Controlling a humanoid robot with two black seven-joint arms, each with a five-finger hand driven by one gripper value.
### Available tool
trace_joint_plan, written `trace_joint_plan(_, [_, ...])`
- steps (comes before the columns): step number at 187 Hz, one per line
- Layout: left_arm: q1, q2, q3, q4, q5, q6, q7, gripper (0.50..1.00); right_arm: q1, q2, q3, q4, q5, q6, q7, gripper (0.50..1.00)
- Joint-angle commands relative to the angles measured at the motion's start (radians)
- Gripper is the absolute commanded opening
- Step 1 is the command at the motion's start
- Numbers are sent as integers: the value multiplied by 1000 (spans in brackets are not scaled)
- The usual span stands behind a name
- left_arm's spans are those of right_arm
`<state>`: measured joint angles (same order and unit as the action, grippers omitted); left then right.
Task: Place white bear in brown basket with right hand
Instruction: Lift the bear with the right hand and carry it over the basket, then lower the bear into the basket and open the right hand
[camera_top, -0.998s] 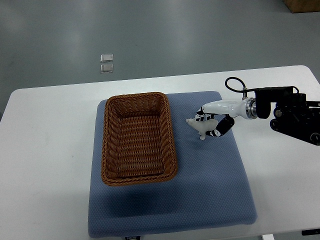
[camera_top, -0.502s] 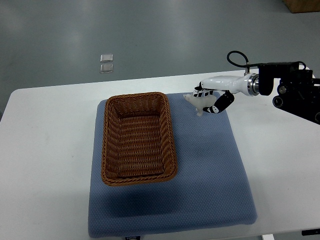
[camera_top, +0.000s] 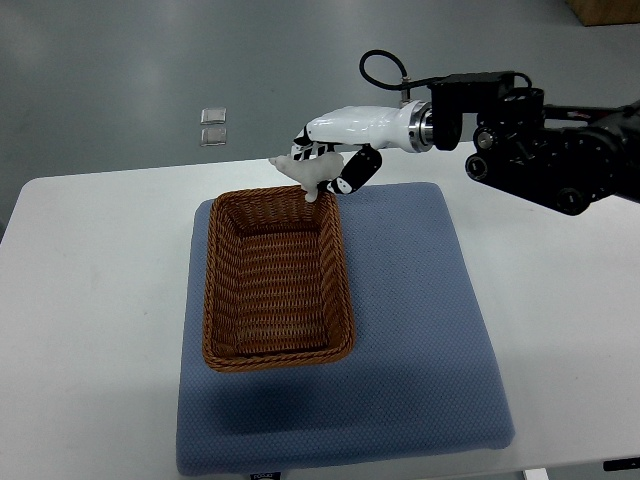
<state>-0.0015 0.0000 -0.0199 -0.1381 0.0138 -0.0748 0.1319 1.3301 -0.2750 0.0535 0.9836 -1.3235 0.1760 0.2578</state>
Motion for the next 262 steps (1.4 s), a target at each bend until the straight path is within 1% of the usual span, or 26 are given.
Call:
trace_joint_plan(1, [0, 0, 0, 0, 0, 0, 0, 1000, -8, 75, -1, -33, -3, -21, 1, 500])
trace_joint_plan(40, [0, 0, 0, 0, 0, 1, 0, 1000, -45, 189, -1, -45, -14, -53, 3, 500])
trace_joint_plan(70, [0, 0, -2, 0, 0, 1, 0, 1000, -87, 246, -3, -45, -79, -69, 3, 500])
trace_joint_plan(95, [0, 0, -2, 0, 0, 0, 0, 1000, -126, 273, -12, -60, -109, -90, 3, 500])
trace_joint_plan(127, [0, 0, -2, 0, 0, 0, 0, 1000, -161, 275, -14, -120, -114, -95, 3, 500])
trace_joint_plan(179, [0, 0, -2, 0, 0, 0, 0, 1000, -180, 275, -15, -125, -114, -98, 3, 500])
trace_joint_plan(262, [0, 0, -2, 0, 0, 0, 0, 1000, -198, 275, -17, -186, -128, -109, 5, 500])
